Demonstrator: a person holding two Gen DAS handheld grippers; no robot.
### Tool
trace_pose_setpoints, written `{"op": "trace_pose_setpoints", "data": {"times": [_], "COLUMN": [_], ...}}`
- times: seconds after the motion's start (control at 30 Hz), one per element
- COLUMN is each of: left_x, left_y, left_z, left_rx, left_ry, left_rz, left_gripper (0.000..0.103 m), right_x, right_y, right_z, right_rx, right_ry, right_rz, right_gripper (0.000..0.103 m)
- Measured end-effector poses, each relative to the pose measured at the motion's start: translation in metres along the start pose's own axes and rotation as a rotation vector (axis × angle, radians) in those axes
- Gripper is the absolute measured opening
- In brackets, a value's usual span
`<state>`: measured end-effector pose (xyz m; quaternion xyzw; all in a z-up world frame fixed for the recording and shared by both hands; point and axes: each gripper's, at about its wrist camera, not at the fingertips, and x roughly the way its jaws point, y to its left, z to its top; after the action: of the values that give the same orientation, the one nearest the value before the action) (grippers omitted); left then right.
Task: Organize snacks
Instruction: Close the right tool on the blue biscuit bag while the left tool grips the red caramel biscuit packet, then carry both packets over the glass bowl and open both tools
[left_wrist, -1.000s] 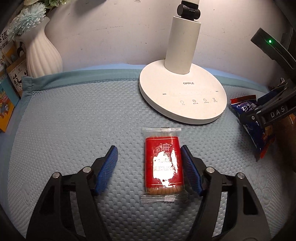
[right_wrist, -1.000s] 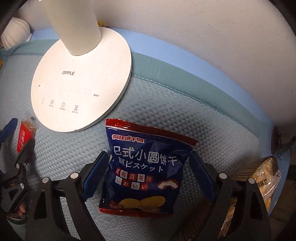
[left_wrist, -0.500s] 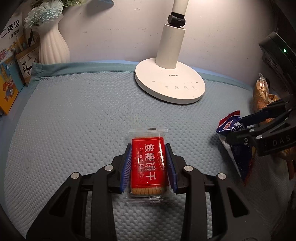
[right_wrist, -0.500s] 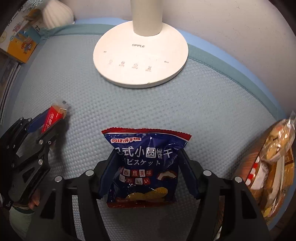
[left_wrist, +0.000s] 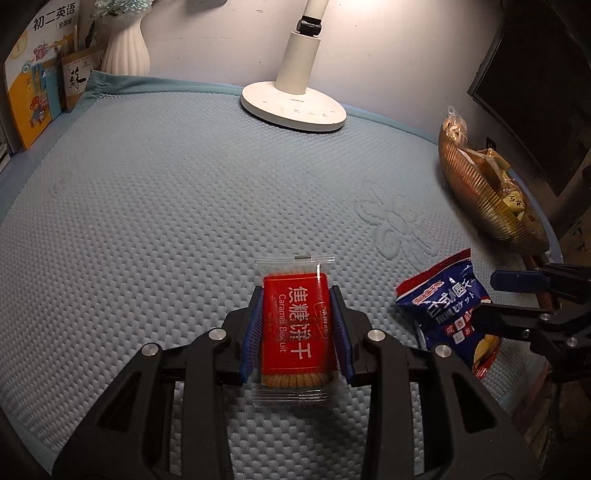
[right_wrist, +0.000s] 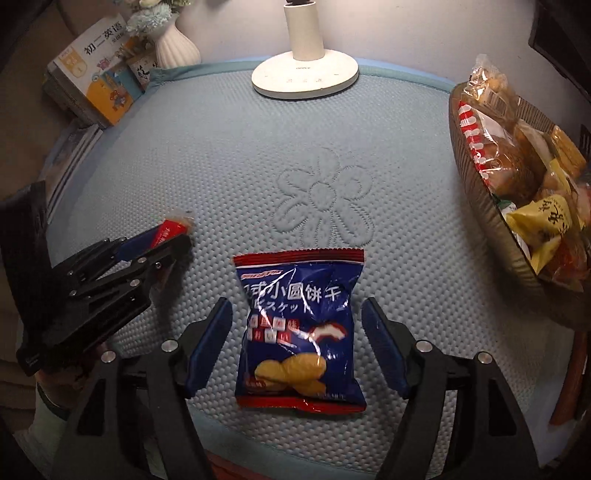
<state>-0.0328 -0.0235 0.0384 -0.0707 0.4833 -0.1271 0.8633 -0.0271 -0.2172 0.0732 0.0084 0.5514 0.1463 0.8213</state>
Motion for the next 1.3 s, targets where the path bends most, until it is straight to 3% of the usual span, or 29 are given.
{"op": "trace_pose_setpoints", "data": {"times": [0.1,0.2,0.33,0.4,0.53,0.63,0.73,0.93,1.0,1.13,1.3], "left_x": [-0.004,-0.007,-0.010,-0.011,-0.012,-0.012,-0.015,-0.027,-0.029,-0.026,-0.006], "left_y": [0.000,0.004,0.005,0.004,-0.001,-0.009,-0.019,-0.064,-0.084,-0.132,-0.193], "left_z": [-0.007,-0.014,-0.021,-0.023,-0.022,-0.021,-0.015,0.018,0.033,0.066,0.106], "left_rx": [0.000,-0.019,-0.020,-0.013,0.003,0.024,0.039,0.137,0.172,0.247,0.338], "left_ry": [0.004,0.003,0.001,-0.001,-0.004,-0.010,-0.031,-0.098,-0.121,-0.150,-0.183], "left_rz": [-0.005,-0.009,0.001,0.012,0.024,0.033,0.011,-0.052,-0.083,-0.139,-0.223], "left_gripper": [0.034,0.034,0.034,0.034,0.034,0.034,0.034,0.034,0.034,0.034,0.034], "right_x": [-0.007,-0.001,0.026,0.036,0.040,0.033,0.021,-0.033,-0.055,-0.092,-0.117], "right_y": [-0.011,-0.005,-0.004,0.009,0.025,0.025,0.012,-0.020,-0.036,-0.072,-0.140], "right_z": [-0.022,-0.035,-0.040,-0.039,-0.045,-0.050,-0.051,-0.047,-0.042,-0.026,0.012], "right_rx": [0.051,0.058,0.080,0.055,-0.037,-0.058,-0.013,0.054,0.081,0.125,0.267], "right_ry": [-0.086,-0.144,-0.126,-0.122,-0.134,-0.152,-0.162,-0.277,-0.323,-0.422,-0.496], "right_rz": [0.033,0.003,0.085,0.044,-0.042,-0.038,0.043,0.070,0.038,-0.126,-0.175], "right_gripper": [0.082,0.088,0.089,0.088,0.066,0.055,0.053,0.053,0.053,0.053,0.054]}}
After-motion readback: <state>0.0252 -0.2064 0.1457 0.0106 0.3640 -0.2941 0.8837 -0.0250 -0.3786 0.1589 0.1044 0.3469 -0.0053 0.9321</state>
